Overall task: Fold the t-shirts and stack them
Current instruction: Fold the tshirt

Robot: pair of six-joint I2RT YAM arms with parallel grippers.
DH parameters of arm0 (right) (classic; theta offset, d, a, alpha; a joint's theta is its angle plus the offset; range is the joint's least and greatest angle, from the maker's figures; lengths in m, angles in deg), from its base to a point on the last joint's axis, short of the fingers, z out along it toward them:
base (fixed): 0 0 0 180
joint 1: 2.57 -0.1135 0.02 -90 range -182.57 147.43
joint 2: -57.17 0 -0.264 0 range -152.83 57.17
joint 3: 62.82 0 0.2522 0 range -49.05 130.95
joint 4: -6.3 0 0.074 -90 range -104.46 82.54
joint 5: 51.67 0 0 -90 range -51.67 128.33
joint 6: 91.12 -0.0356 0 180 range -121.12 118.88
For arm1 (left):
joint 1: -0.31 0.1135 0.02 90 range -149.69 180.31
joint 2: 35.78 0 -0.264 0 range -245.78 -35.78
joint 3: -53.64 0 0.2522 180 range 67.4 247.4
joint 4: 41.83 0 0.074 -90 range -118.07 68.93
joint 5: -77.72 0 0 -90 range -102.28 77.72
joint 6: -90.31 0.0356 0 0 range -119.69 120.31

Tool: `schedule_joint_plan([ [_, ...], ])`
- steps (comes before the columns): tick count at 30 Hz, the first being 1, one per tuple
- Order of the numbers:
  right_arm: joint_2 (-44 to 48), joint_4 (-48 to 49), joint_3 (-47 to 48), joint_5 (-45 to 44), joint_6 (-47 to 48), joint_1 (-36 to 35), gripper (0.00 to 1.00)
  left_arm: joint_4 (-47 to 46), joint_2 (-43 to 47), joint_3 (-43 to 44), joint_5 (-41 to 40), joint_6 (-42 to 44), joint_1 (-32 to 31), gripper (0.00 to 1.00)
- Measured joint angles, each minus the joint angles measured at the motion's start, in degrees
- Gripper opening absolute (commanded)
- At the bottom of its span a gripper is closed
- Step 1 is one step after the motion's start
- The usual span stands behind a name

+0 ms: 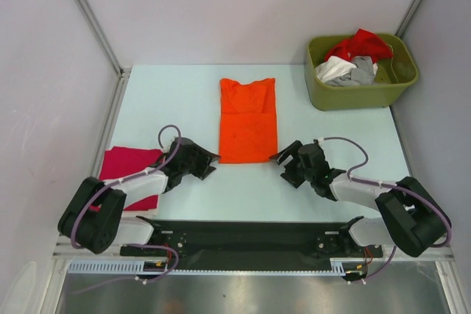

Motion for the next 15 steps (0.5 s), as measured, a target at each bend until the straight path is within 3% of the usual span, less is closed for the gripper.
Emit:
schedule_joint_plan([
  [8,-5.2,12.2,-2.7,-6.3,-11.4,-1.4,0.77,-10.7,-8.9,-2.0,-2.2,-11.1,-3.0,0.54],
  [15,-9.4,14.2,-1.1,-9.6,-15.8,-2.8,0.64,-14.4,-11.7,-2.1,-3.8,-17.5,-3.7,0.52],
])
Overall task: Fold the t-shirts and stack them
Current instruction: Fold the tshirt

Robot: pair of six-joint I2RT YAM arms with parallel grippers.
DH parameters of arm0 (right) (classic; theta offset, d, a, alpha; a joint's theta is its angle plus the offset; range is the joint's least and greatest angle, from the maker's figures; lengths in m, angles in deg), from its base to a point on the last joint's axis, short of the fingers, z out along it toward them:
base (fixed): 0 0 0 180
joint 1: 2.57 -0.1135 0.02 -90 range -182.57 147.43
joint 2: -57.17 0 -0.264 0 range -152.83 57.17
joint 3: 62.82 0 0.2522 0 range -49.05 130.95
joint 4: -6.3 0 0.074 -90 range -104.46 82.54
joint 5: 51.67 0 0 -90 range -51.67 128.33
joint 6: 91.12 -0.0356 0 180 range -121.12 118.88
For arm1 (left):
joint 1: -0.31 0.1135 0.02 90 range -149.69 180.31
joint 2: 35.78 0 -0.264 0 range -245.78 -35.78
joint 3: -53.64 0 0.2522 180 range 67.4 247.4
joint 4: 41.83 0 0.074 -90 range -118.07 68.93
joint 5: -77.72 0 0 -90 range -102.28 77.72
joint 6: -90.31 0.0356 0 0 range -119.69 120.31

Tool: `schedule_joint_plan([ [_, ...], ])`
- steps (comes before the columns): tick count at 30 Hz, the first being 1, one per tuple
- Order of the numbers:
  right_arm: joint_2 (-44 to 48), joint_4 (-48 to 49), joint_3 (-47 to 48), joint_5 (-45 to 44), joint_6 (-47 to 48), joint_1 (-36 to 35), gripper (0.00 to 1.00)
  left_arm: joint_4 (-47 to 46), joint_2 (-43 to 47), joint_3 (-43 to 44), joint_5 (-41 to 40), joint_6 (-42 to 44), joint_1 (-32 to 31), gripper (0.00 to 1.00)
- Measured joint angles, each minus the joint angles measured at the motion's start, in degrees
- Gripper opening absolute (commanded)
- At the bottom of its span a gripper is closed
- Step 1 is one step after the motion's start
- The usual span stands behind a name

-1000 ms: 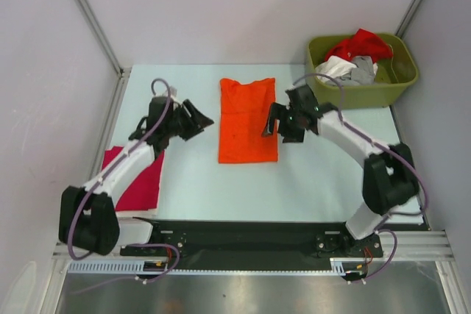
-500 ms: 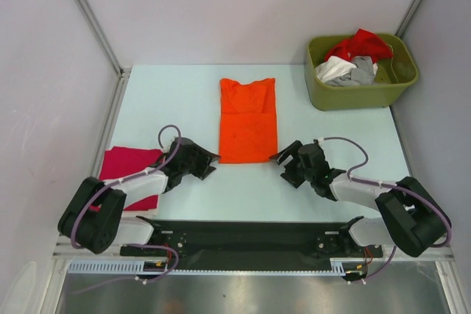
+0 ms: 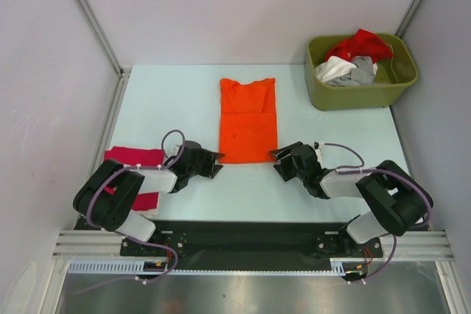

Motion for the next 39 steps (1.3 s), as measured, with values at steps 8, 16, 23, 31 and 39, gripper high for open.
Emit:
schedule_joint_plan([
  [8,-3.3,-3.8,4.1,-1.6,-1.9,-0.3,0.54,-1.4,-1.8,0.8,-0.5,-2.8,-0.1,0.55],
  [16,-5.6,-8.0,6.6,-1.9,-2.3,-0.1,0.07,-4.6,-4.8,0.9,-0.3,-3.5,-0.1,0.24],
  [23,-4.6,-11.2,6.6,-1.3,-2.5,0.4,0.00,-10.8,-5.5,-3.0,1.0,-3.1,0.0,0.00],
  [31,5.4,-18.5,0.8,-0.2,-2.4,-2.5,0.00,-6.4,5.0,-10.5,3.0,-2.7,-3.2,0.00],
  [39,24.9,-36.0,-3.6,-0.5,-5.3,-11.9,0.00,16.2,26.2,-11.5,2.6,-2.8,-11.2,0.00],
])
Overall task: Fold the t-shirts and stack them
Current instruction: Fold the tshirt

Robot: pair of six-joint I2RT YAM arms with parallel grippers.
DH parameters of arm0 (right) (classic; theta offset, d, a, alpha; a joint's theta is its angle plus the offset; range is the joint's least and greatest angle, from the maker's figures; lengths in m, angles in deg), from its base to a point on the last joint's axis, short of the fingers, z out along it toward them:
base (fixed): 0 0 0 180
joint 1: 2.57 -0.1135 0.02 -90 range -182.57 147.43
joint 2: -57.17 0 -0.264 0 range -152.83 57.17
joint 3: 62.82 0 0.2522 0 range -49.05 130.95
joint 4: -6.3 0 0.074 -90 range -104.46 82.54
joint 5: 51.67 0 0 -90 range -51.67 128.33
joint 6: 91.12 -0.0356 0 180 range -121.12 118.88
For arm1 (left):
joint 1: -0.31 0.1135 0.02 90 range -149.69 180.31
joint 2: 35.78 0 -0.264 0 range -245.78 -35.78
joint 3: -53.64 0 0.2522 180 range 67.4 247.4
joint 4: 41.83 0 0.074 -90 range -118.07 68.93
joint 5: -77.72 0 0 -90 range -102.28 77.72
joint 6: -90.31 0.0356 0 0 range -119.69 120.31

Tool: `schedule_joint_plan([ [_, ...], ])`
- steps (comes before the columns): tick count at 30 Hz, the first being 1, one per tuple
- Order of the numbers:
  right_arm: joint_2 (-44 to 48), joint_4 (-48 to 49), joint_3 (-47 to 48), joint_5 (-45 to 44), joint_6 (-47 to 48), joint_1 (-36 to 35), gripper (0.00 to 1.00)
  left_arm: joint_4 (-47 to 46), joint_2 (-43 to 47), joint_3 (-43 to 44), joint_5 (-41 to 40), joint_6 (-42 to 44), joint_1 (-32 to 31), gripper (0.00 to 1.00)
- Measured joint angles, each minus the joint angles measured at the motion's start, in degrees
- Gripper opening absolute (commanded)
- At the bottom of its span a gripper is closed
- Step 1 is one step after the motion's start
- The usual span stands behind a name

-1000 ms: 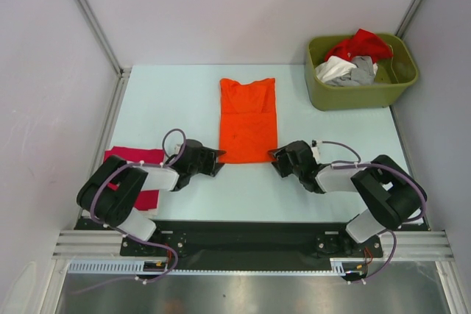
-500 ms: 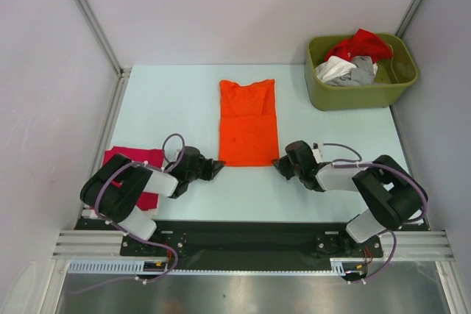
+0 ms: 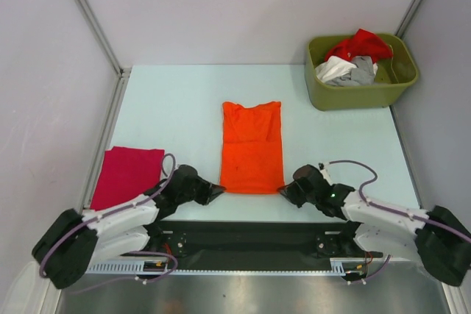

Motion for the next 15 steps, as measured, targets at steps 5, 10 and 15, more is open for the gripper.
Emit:
schedule_joint_plan([
  [5,7.0,-8.3,4.8,0.0,3.9,2.2,0.00,12.1,10.5,5.1,-1.9,1.6,-0.3,0.00],
  [10,-1.2,-9.3,17.4,3.6,13.7,12.6,0.00,14.9,1.0,17.4,-0.7,8.9,6.0,0.00],
  [15,-18.1,-7.5,31.8,8.7,23.7,21.2,0.00,13.9,-17.3,32.8,2.4,18.0,14.1,0.00],
])
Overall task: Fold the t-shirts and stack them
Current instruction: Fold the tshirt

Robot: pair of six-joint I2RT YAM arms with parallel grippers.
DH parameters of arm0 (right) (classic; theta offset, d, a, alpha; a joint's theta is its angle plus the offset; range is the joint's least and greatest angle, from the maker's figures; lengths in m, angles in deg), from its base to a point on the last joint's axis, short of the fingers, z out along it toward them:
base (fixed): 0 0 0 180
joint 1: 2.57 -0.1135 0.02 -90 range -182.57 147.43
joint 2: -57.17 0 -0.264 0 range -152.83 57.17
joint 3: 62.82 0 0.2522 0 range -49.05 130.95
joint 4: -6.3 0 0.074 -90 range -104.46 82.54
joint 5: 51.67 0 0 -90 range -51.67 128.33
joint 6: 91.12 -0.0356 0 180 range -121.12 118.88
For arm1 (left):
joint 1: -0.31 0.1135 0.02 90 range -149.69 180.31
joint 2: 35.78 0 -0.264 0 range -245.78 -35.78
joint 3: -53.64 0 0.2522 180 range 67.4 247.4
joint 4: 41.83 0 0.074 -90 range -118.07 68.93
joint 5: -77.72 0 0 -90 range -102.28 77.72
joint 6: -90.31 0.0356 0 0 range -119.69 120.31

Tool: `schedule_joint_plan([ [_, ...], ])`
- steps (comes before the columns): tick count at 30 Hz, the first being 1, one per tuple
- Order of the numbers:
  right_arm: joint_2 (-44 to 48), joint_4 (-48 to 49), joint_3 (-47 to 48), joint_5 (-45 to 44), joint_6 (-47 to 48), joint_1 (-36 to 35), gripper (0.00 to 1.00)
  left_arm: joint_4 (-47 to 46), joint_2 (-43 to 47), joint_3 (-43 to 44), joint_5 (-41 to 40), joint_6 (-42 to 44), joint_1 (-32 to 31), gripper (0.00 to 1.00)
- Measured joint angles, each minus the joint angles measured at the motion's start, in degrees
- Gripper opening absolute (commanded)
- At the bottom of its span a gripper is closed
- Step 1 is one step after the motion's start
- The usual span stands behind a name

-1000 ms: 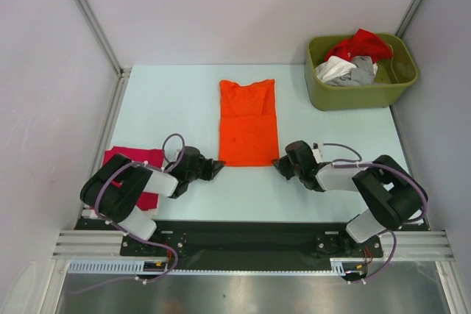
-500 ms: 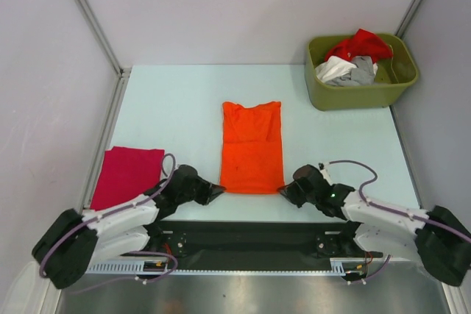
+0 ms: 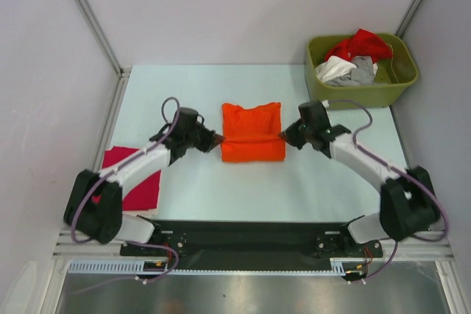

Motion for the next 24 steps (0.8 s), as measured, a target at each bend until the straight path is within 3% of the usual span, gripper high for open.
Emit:
schedule_joint_plan([
  [5,-19.6,-0.2,18.1,4.9,7.4,5.8,0.00,-2.3,-16.3,15.7,4.3,7.6,6.6,0.00],
  [10,-33.4,-2.7,35.1,8.2,11.4,9.4,0.00,-3.1,-28.9,28.6,8.6,11.1,10.1,0.00],
  [16,-42.0,-4.2,46.6,11.3,13.4,11.4,0.00,-3.1,-38.7,38.4,11.4,12.1,11.8,0.00],
  [24,-45.2,-4.7,50.4,11.8,14.5,11.5,0.00,-2.2,-47.5,48.2,13.6,12.9,12.9,0.00],
])
